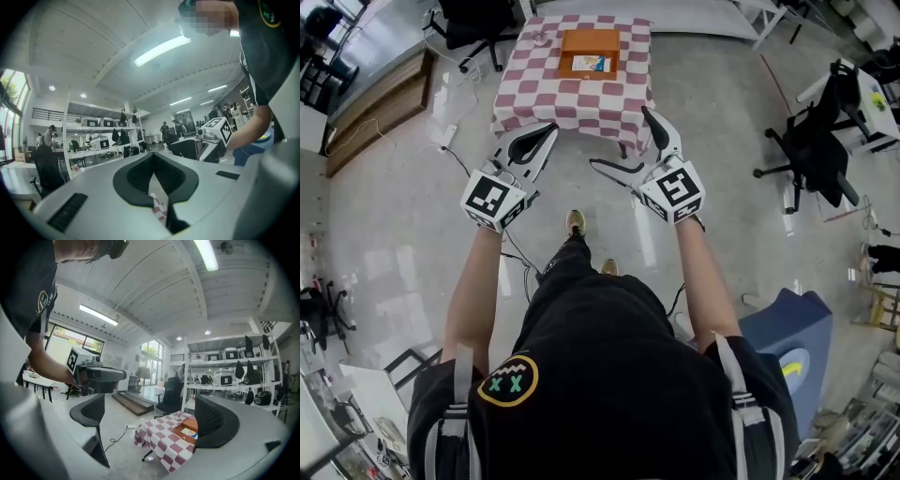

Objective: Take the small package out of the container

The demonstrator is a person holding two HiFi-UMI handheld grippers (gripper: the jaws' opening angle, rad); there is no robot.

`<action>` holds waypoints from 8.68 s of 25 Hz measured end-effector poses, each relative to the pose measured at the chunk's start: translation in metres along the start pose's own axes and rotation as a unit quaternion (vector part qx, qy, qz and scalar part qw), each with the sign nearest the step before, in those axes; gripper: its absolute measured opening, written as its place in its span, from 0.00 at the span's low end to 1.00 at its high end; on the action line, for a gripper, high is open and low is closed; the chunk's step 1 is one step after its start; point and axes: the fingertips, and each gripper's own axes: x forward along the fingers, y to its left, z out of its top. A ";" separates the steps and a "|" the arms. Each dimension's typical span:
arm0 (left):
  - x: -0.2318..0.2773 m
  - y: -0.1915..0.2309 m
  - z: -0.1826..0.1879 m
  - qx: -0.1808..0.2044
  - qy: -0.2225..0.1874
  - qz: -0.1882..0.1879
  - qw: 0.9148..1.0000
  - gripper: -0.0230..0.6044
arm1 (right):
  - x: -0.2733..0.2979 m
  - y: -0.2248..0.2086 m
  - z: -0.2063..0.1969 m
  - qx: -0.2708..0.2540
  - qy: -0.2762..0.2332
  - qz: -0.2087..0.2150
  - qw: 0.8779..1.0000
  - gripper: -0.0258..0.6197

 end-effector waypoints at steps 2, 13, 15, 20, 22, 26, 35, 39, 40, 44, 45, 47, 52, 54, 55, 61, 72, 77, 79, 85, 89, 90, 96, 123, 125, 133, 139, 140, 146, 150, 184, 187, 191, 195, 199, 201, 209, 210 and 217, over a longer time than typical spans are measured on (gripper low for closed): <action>0.005 0.005 -0.004 0.000 -0.001 -0.002 1.000 0.06 | 0.005 -0.005 -0.003 0.000 0.002 -0.002 1.000 0.96; 0.059 0.079 -0.035 -0.012 -0.012 -0.023 1.000 0.06 | 0.071 -0.068 -0.022 -0.002 0.020 -0.021 1.000 0.96; 0.068 0.098 -0.041 -0.015 -0.014 -0.024 0.999 0.06 | 0.088 -0.081 -0.025 -0.002 0.023 -0.023 0.999 0.96; 0.089 0.143 -0.057 -0.024 -0.015 -0.025 0.999 0.06 | 0.129 -0.108 -0.032 0.001 0.033 -0.024 0.999 0.96; 0.096 0.159 -0.062 -0.029 -0.015 -0.025 0.999 0.06 | 0.143 -0.118 -0.034 0.001 0.039 -0.024 0.999 0.96; 0.109 0.189 -0.074 -0.037 -0.016 -0.030 0.999 0.06 | 0.170 -0.138 -0.038 0.003 0.048 -0.029 0.998 0.96; 0.147 0.258 -0.105 -0.054 -0.014 -0.051 0.997 0.06 | 0.233 -0.187 -0.055 0.016 0.067 -0.047 0.996 0.96; 0.168 0.287 -0.118 -0.066 -0.014 -0.064 0.996 0.06 | 0.260 -0.212 -0.067 0.028 0.079 -0.061 0.995 0.96; 0.172 0.293 -0.121 -0.069 -0.014 -0.067 0.995 0.06 | 0.266 -0.217 -0.069 0.030 0.082 -0.063 0.994 0.96; 0.184 0.317 -0.134 -0.081 -0.017 -0.073 0.994 0.06 | 0.287 -0.234 -0.082 0.038 0.098 -0.070 0.992 0.96; 0.187 0.323 -0.137 -0.083 -0.017 -0.073 0.994 0.06 | 0.293 -0.238 -0.085 0.039 0.102 -0.071 0.991 0.96; 0.193 0.333 -0.143 -0.085 -0.016 -0.074 0.993 0.06 | 0.302 -0.247 -0.091 0.044 0.108 -0.073 0.990 0.96; 0.201 0.346 -0.151 -0.091 -0.015 -0.072 0.993 0.06 | 0.320 -0.267 -0.109 0.063 0.119 -0.074 0.988 0.96; 0.204 0.350 -0.153 -0.091 -0.013 -0.070 0.993 0.06 | 0.328 -0.277 -0.119 0.076 0.123 -0.074 0.987 0.96; 0.206 0.352 -0.154 -0.091 -0.012 -0.069 0.993 0.06 | 0.331 -0.282 -0.125 0.083 0.125 -0.074 0.986 0.96; 0.218 0.360 -0.160 -0.092 0.000 -0.054 0.994 0.06 | 0.350 -0.315 -0.171 0.125 0.147 -0.074 0.978 0.96; 0.246 0.372 -0.168 -0.091 0.012 -0.028 0.995 0.06 | 0.383 -0.362 -0.260 0.199 0.201 -0.057 0.957 0.96; 0.260 0.378 -0.173 -0.085 0.017 -0.022 0.996 0.06 | 0.390 -0.373 -0.301 0.239 0.228 -0.060 0.942 0.95; 0.265 0.380 -0.176 -0.078 0.021 -0.023 0.996 0.06 | 0.391 -0.375 -0.317 0.258 0.238 -0.064 0.934 0.95; 0.276 0.383 -0.184 -0.065 0.021 -0.025 0.997 0.06 | 0.395 -0.374 -0.359 0.303 0.274 -0.066 0.910 0.92; 0.284 0.382 -0.186 -0.058 0.020 -0.030 0.998 0.06 | 0.394 -0.372 -0.385 0.334 0.303 -0.072 0.889 0.90; 0.285 0.381 -0.186 -0.057 0.020 -0.032 0.998 0.06 | 0.395 -0.371 -0.390 0.341 0.309 -0.071 0.885 0.90; 0.290 0.377 -0.187 -0.054 0.027 -0.039 0.997 0.06 | 0.398 -0.368 -0.411 0.377 0.346 -0.069 0.856 0.89; 0.286 0.374 -0.172 -0.100 0.024 -0.013 0.995 0.06 | 0.418 -0.368 -0.442 0.505 0.414 -0.057 0.755 0.77; 0.284 0.374 -0.172 -0.099 0.026 -0.012 0.995 0.06 | 0.418 -0.368 -0.446 0.514 0.419 -0.059 0.746 0.76; 0.273 0.375 -0.179 -0.107 0.034 -0.005 0.994 0.06 | 0.423 -0.354 -0.444 0.536 0.407 0.005 0.740 0.64; 0.272 0.371 -0.182 -0.111 0.037 -0.006 0.993 0.06 | 0.427 -0.341 -0.438 0.528 0.402 0.061 0.746 0.57; 0.273 0.370 -0.182 -0.112 0.038 -0.007 0.993 0.06 | 0.427 -0.340 -0.437 0.528 0.400 0.068 0.746 0.57; 0.275 0.364 -0.183 -0.112 0.046 -0.010 0.993 0.06 | 0.429 -0.333 -0.431 0.521 0.389 0.112 0.751 0.46; 0.276 0.362 -0.185 -0.116 0.049 -0.010 0.992 0.06 | 0.431 -0.333 -0.436 0.521 0.393 0.105 0.751 0.44; 0.262 0.350 -0.180 -0.120 0.044 0.003 0.992 0.06 | 0.418 -0.343 -0.450 0.522 0.488 0.069 0.696 0.64; 0.258 0.351 -0.182 -0.121 0.046 0.005 0.992 0.06 | 0.417 -0.327 -0.442 0.535 0.474 0.116 0.690 0.51; 0.258 0.349 -0.182 -0.123 0.047 0.005 0.991 0.06 | 0.425 -0.321 -0.438 0.535 0.453 0.131 0.701 0.41; 0.258 0.348 -0.184 -0.126 0.052 0.003 0.991 0.06 | 0.426 -0.330 -0.445 0.543 0.453 0.106 0.699 0.44; 0.256 0.350 -0.188 -0.127 0.050 0.005 0.991 0.06 | 0.411 -0.339 -0.448 0.560 0.469 0.086 0.678 0.52; 0.259 0.348 -0.189 -0.129 0.046 0.003 0.991 0.06 | 0.409 -0.340 -0.450 0.569 0.472 0.080 0.669 0.53; 0.260 0.346 -0.189 -0.132 0.052 0.002 0.990 0.06 | 0.418 -0.332 -0.461 0.530 0.498 0.100 0.679 0.50; 0.260 0.346 -0.190 -0.132 0.053 0.003 0.990 0.06 | 0.419 -0.331 -0.459 0.536 0.489 0.106 0.680 0.47; 0.258 0.344 -0.192 -0.134 0.057 0.004 0.989 0.06 | 0.418 -0.337 -0.461 0.546 0.465 0.093 0.690 0.22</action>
